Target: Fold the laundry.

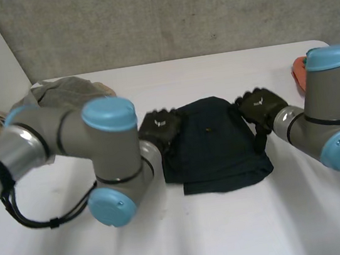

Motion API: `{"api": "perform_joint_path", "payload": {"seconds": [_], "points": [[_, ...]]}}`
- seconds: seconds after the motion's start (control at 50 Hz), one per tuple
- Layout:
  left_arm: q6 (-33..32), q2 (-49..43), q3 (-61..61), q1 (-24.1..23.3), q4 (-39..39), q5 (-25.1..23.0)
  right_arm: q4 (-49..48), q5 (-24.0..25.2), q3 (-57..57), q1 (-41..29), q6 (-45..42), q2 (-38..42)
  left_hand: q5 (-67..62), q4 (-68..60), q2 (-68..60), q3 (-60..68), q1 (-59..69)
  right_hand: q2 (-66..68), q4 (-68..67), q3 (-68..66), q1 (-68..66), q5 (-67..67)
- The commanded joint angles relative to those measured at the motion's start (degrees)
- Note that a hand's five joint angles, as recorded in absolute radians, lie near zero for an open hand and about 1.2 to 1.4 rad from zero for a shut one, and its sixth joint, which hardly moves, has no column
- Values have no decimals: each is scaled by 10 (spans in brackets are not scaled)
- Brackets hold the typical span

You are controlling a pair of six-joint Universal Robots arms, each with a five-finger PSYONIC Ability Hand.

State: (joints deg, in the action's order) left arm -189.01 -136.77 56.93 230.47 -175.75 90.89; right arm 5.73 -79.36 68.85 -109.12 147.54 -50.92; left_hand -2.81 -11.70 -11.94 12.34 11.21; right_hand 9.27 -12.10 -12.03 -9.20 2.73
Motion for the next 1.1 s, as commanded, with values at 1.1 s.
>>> {"api": "perform_joint_path", "payload": {"seconds": [1.1], "points": [[25,131,-30,24,13,-317,-455,-10,232,-85,49,15,7,-4,-1,-3,9,707,-679,-679,-708,672]]}}
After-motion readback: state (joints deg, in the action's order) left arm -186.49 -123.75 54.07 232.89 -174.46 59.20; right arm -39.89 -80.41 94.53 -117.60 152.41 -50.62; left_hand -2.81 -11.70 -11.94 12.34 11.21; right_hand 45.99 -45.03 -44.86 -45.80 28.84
